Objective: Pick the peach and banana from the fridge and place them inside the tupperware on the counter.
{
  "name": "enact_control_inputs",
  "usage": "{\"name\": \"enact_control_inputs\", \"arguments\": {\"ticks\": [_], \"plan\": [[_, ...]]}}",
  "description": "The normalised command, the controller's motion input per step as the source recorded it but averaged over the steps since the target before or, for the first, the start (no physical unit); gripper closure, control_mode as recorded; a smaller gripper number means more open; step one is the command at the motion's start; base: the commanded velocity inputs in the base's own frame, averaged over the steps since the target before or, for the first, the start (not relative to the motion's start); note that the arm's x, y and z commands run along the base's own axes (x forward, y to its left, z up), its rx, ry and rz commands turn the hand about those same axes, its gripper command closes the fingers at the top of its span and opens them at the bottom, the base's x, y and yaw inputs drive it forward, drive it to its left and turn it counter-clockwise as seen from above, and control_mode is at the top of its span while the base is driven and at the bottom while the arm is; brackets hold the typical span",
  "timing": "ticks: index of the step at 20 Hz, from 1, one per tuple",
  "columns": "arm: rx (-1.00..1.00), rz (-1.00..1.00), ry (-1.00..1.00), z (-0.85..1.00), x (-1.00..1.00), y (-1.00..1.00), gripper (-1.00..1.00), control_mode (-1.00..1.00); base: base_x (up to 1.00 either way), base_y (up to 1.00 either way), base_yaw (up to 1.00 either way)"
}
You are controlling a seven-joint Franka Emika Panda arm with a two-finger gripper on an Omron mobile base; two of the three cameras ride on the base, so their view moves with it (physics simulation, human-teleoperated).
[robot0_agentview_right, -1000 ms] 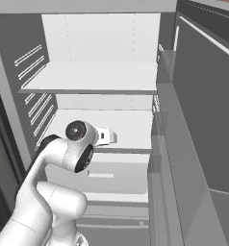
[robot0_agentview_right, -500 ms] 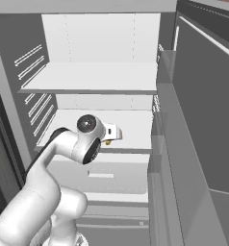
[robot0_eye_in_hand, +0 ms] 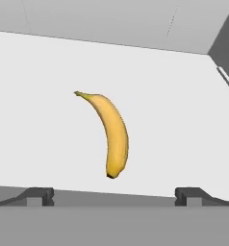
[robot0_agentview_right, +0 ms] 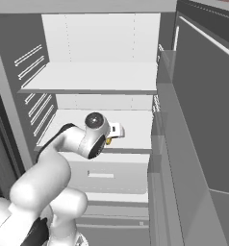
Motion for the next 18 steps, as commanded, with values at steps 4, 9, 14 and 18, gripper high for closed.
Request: {"name": "enact_control_inputs", "arguments": {"ticks": [4,9,14,18], "plan": [[0.00,0.05,0.00,-0.28,0.28,0.00,-1.00,-1.00,0.00,0.00,0.00],[0.00,0.05,0.01,-0.25,0.34,0.00,-1.00,-1.00,0.00,0.00,0.00],[0.00,0.03,0.03,-0.21,0.42,0.00,-1.00,-1.00,0.00,0.00,0.00],[0.00,0.02,0.04,-0.19,0.44,0.00,-1.00,-1.00,0.00,0.00,0.00]]}}
